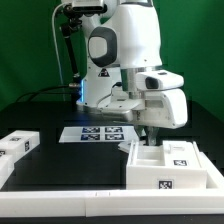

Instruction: Assemble cabinet

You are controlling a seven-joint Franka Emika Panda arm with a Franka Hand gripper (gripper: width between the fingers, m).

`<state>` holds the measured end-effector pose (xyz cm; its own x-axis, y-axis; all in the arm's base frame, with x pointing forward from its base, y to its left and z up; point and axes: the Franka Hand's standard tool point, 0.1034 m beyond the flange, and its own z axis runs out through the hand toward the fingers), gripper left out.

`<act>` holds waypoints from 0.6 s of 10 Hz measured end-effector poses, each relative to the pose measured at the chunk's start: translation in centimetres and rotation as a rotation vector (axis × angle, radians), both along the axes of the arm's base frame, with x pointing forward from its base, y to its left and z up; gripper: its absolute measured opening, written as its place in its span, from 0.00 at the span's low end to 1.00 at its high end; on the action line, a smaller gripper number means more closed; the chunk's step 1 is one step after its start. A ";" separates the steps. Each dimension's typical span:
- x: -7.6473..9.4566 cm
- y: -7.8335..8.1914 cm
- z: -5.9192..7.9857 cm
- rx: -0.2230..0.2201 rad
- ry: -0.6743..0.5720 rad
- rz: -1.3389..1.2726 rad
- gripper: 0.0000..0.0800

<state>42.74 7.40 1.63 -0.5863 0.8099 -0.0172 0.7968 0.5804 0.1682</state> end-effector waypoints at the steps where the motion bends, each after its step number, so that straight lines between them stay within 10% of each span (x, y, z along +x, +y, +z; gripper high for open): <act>1: 0.0 0.0 0.1 0.001 -0.001 -0.007 0.09; 6: 0.0 -0.2 1.3 -0.002 -0.010 -0.059 0.09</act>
Offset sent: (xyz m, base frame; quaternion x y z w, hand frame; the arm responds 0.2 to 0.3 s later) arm -0.0031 -0.0007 0.0034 0.0005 0.0020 0.0086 1.0000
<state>42.77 7.15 2.95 -0.5371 0.8432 -0.0245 0.8280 0.5325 0.1757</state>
